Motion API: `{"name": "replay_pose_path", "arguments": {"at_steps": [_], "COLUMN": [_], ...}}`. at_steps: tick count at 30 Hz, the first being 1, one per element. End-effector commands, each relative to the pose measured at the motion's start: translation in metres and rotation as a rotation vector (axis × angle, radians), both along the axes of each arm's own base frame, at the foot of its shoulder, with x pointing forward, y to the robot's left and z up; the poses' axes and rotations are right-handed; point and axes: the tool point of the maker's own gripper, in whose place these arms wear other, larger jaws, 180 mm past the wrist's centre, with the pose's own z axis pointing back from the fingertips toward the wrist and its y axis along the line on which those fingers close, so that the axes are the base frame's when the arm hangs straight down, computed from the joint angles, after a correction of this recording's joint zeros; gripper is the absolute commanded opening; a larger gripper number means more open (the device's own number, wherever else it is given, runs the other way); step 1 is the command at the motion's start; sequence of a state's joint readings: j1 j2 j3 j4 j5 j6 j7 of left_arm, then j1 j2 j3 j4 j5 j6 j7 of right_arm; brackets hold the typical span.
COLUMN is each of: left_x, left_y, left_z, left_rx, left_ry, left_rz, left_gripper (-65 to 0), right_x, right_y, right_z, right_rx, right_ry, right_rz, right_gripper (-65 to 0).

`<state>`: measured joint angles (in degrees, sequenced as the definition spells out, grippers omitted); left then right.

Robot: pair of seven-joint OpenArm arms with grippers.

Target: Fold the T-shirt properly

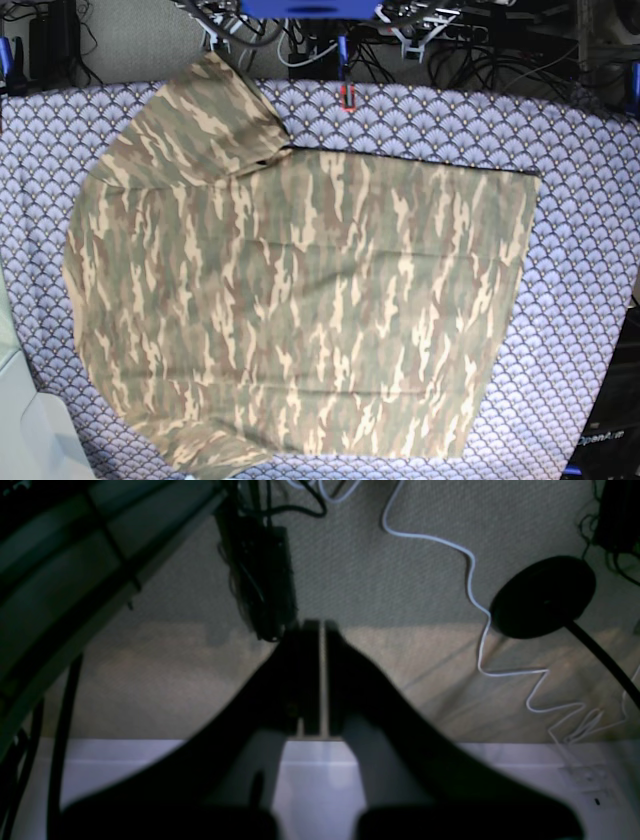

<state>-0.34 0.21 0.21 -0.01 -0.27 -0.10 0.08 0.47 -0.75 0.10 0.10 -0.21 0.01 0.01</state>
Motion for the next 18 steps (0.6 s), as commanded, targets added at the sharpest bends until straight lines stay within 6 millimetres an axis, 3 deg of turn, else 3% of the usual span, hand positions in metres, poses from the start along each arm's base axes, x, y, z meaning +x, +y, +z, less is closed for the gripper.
{"name": "replay_pose_path", "arguments": {"at_steps": [1, 18], "left_x": [-0.0046, -0.0036], "left_y": [-0.0033, -0.0041], "left_z": [-0.0001, -0.0001], "left_rx": [-0.005, -0.010], "left_ry": [0.012, 0.011], "left_rz": [0.002, 0.003], "left_gripper": [-65.0, -65.0], "right_x": [0.0013, 0.0044], "right_y": [-0.0001, 0.0002], "right_z": [0.0000, 0.0000], "right_rx": [0.008, 0.010], "right_ry": [-0.002, -0.007], "right_rz": [0.001, 0.003], "right_gripper": [-65.0, -65.0]}}
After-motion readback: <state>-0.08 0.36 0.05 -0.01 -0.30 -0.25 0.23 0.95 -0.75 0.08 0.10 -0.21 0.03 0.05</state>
